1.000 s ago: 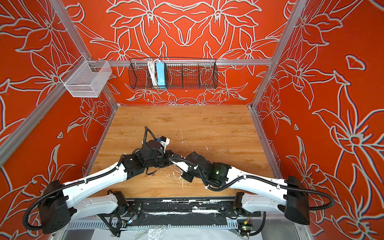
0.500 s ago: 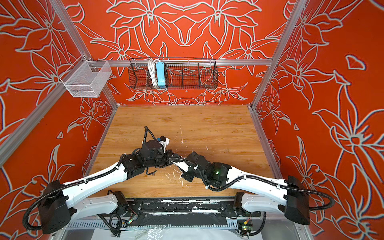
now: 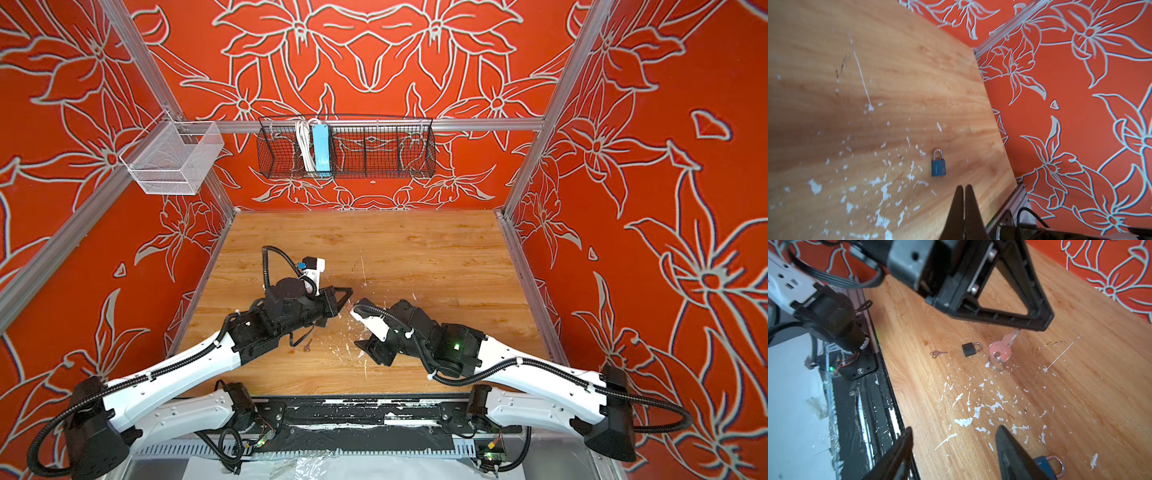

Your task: Unlock with the key

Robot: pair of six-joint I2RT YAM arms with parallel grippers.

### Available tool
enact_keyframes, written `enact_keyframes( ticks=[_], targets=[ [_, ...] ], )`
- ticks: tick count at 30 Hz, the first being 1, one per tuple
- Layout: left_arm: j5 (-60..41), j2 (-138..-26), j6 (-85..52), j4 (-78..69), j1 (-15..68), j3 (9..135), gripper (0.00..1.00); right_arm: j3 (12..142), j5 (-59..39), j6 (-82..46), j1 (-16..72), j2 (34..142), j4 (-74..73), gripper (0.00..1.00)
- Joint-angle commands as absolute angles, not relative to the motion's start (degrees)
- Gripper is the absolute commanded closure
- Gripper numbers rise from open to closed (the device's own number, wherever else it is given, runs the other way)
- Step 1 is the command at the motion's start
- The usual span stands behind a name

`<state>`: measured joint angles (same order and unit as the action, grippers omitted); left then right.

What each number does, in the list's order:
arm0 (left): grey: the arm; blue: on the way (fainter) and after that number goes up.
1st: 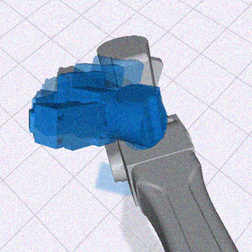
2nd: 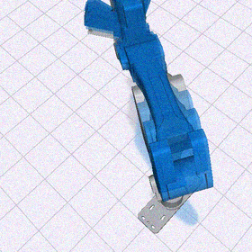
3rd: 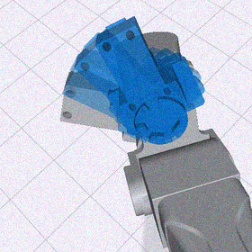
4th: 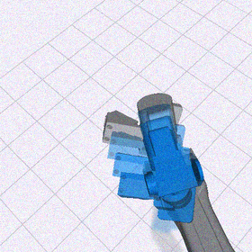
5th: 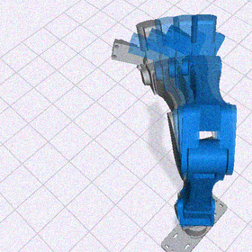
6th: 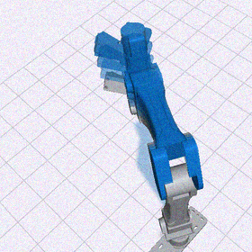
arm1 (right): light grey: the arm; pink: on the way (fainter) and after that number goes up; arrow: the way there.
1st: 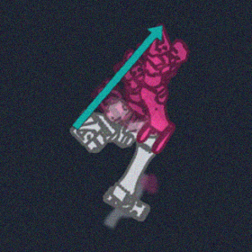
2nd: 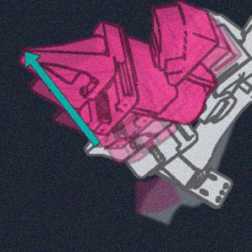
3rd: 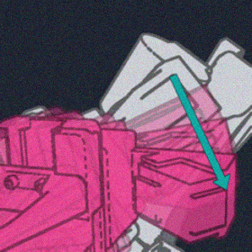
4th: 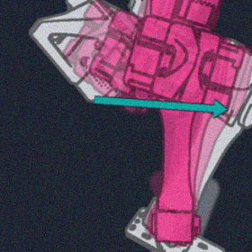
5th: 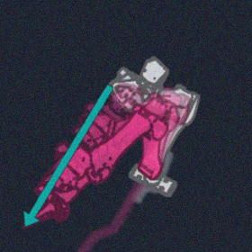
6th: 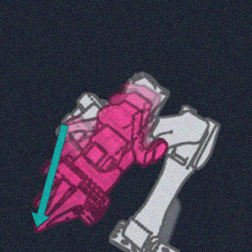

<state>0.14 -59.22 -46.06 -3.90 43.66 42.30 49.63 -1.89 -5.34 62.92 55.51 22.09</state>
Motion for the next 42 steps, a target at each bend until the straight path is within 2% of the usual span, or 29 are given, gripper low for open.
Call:
enact_keyframes(
  ticks=[1,6,10,13,24,34,42],
  targets=[
    [3.6,-58.4,-41.1,-12.5,43.2,41.7,1.00,54.3,-9.2,-14.1,58.1,54.0,26.7,0.31],
    [1.8,-59.7,-38.2,-20.3,43.2,41.9,1.00,56.1,-26.7,-23.7,46.1,54.2,23.3,0.31],
    [-1.5,-61.8,-36.6,-25.1,43.2,42.1,1.00,53.3,-41.0,-32.8,38.4,55.7,12.6,0.32],
    [-2.3,-63.3,-36.9,-28.5,43.2,41.8,1.00,49.9,-47.2,-40.7,34.5,57.1,1.8,0.34],
    [-6.0,-66.2,-36.0,-33.3,43.1,42.4,1.00,44.5,-51.3,-47.0,29.1,61.7,-15.4,0.39],
    [-6.4,-67.5,-36.2,-35.3,43.2,43.4,1.00,43.3,-54.8,-48.3,27.7,62.7,-20.2,0.50],
    [-7.0,-67.9,-37.3,-36.6,43.2,43.8,1.00,42.0,-55.4,-49.0,27.1,63.7,-22.3,0.54]
  ],
)
